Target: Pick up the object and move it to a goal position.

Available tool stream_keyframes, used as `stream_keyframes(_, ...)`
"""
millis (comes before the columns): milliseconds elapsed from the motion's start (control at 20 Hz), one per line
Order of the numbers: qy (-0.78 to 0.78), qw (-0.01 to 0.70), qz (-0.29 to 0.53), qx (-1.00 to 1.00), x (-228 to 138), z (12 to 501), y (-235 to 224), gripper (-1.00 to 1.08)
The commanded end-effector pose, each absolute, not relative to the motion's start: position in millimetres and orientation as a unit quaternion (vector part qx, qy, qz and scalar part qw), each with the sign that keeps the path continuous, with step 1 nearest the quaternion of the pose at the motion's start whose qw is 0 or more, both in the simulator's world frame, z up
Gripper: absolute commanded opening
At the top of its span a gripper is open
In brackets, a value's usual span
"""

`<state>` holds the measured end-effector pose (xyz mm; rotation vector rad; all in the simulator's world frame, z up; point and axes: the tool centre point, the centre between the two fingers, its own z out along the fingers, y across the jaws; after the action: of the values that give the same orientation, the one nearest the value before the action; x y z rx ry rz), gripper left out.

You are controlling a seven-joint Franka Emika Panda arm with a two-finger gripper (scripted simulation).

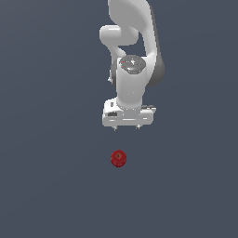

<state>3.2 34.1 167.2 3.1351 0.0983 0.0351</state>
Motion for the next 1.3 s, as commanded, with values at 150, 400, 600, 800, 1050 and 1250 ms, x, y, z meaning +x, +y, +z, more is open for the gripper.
stream_keyframes(150, 0.034, 0.003, 0.013, 0.999, 4, 168, 39, 1.00)
stream_keyframes(400, 0.017, 0.002, 0.013, 1.000, 9, 166, 37, 1.00)
stream_keyframes(600, -0.013, 0.000, 0.011, 1.000, 17, 161, 34, 1.00)
stream_keyframes(800, -0.055, -0.002, 0.009, 0.998, 27, 154, 30, 1.00)
stream_keyframes(1050, -0.125, -0.004, 0.006, 0.992, 45, 142, 22, 1.00)
stream_keyframes(1250, -0.188, -0.004, 0.004, 0.982, 59, 130, 15, 1.00)
